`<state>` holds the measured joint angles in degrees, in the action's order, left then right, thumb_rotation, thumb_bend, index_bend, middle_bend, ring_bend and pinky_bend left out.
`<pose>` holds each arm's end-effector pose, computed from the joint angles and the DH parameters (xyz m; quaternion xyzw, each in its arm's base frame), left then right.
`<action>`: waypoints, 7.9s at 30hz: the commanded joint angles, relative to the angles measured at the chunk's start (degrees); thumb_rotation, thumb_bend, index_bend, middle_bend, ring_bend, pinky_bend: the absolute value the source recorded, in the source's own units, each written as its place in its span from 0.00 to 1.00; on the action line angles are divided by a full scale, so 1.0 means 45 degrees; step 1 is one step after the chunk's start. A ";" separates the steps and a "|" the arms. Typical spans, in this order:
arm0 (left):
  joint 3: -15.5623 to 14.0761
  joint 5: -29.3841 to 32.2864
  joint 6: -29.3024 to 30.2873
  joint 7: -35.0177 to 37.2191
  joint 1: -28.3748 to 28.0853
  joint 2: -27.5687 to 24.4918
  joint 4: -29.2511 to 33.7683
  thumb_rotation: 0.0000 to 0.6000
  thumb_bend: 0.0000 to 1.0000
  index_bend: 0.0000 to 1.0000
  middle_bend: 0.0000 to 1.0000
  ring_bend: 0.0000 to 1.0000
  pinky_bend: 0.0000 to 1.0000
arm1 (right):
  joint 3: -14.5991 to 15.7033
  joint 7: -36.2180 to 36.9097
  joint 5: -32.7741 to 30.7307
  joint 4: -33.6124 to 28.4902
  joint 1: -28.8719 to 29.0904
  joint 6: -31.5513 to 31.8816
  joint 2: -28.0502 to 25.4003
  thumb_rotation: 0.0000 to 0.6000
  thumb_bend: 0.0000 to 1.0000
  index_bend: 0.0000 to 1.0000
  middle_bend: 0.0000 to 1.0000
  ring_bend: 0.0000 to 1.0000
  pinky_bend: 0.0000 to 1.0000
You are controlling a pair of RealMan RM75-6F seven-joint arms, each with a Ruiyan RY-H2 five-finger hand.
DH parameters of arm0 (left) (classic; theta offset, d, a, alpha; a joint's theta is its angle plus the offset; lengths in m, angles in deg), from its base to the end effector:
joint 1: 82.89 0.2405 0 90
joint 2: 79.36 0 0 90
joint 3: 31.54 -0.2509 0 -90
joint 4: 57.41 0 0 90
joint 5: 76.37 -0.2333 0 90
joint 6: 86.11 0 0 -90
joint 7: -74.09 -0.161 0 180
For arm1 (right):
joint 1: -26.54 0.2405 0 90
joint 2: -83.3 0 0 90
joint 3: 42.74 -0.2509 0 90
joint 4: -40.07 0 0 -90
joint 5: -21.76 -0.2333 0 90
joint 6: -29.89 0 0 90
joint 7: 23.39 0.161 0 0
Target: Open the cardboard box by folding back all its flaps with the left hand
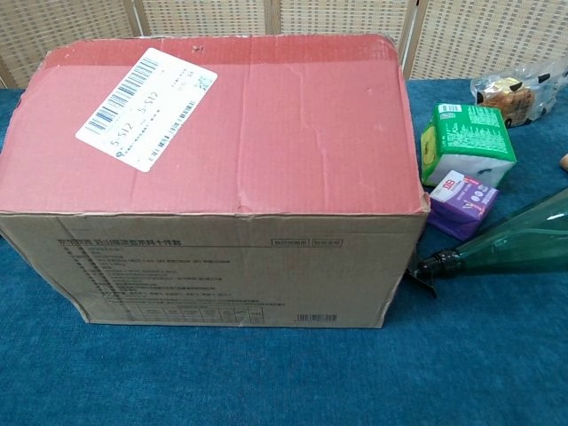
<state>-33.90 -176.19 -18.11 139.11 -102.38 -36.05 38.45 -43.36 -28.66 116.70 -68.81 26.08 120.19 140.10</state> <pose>-0.2840 0.2438 0.1803 -0.5369 -0.6465 -0.4701 0.2698 -0.2543 -0.1607 0.1507 0.5963 -0.3848 0.4297 0.5584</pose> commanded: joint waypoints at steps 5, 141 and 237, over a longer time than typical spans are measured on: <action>-0.0565 -0.2271 -0.1742 0.5820 -0.2994 -0.0956 -0.0448 1.00 0.00 0.00 0.00 0.00 0.12 | -0.0004 -0.0025 0.0048 -0.0004 -0.0032 0.0084 0.0004 1.00 0.09 0.00 0.00 0.00 0.00; 0.2751 1.1351 -0.6903 -1.0466 -0.9321 0.2309 -0.0196 1.00 0.00 0.03 0.00 0.00 0.04 | -0.0302 -0.0021 -0.0762 0.0137 0.0198 -0.0358 0.0121 1.00 0.09 0.00 0.00 0.00 0.00; 0.6066 0.9628 -0.2130 -1.8188 -1.1020 1.0568 -0.1163 1.00 0.00 0.00 0.00 0.00 0.03 | -0.0442 0.1244 -0.1467 0.0070 0.0466 -0.0827 -0.0473 1.00 0.09 0.00 0.00 0.00 0.00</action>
<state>-7.02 -132.74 -27.80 57.60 -151.58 11.52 33.30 -45.32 -23.19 110.16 -68.53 28.15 116.51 138.03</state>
